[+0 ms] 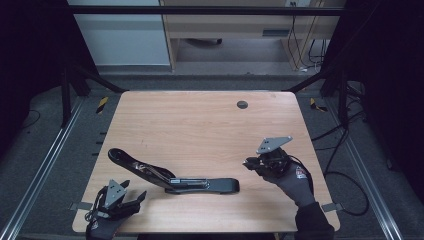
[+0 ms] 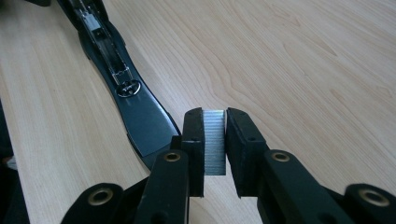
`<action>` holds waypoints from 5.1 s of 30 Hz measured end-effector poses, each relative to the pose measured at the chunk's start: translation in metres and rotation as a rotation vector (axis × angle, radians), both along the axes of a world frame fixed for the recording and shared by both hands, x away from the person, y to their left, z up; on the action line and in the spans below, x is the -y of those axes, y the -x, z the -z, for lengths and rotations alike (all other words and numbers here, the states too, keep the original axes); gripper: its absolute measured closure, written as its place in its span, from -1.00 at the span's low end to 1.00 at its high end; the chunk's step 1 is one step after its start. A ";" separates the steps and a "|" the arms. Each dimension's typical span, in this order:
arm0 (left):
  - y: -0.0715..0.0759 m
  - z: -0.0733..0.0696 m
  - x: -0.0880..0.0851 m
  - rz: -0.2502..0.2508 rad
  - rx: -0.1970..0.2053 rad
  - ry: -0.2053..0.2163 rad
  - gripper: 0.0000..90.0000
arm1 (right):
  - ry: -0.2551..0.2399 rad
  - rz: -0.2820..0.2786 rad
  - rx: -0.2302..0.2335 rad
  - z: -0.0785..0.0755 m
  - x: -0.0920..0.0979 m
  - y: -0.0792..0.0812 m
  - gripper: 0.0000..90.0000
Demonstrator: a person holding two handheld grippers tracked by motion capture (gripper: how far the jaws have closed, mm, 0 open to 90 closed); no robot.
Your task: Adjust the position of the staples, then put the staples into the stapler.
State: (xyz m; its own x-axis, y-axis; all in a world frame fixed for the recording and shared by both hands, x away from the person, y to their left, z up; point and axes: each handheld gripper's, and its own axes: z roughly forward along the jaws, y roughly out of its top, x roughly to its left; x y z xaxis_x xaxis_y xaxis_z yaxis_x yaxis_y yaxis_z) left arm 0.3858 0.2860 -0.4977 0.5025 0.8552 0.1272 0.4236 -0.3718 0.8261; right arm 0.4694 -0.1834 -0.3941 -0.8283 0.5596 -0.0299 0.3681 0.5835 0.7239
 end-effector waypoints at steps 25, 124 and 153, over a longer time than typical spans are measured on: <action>-0.001 0.000 -0.002 -0.022 0.000 0.004 -0.40 | 0.028 -0.177 0.022 -0.011 -0.037 -0.002 0.73; -0.001 0.000 -0.002 -0.011 -0.001 0.013 -0.40 | 0.093 -0.480 -0.045 0.029 -0.135 -0.028 0.73; -0.001 0.000 -0.002 -0.011 -0.001 0.013 -0.40 | 0.116 -0.498 -0.070 0.042 -0.140 -0.029 0.73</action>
State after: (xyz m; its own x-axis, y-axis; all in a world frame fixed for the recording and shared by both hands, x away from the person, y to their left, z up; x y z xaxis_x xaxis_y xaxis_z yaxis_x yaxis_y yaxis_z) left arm 0.3864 0.2876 -0.4978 0.4934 0.8620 0.1161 0.4279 -0.3568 0.8304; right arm 0.4987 -0.0438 -0.4361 -0.9957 0.0929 -0.0038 0.0700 0.7756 0.6274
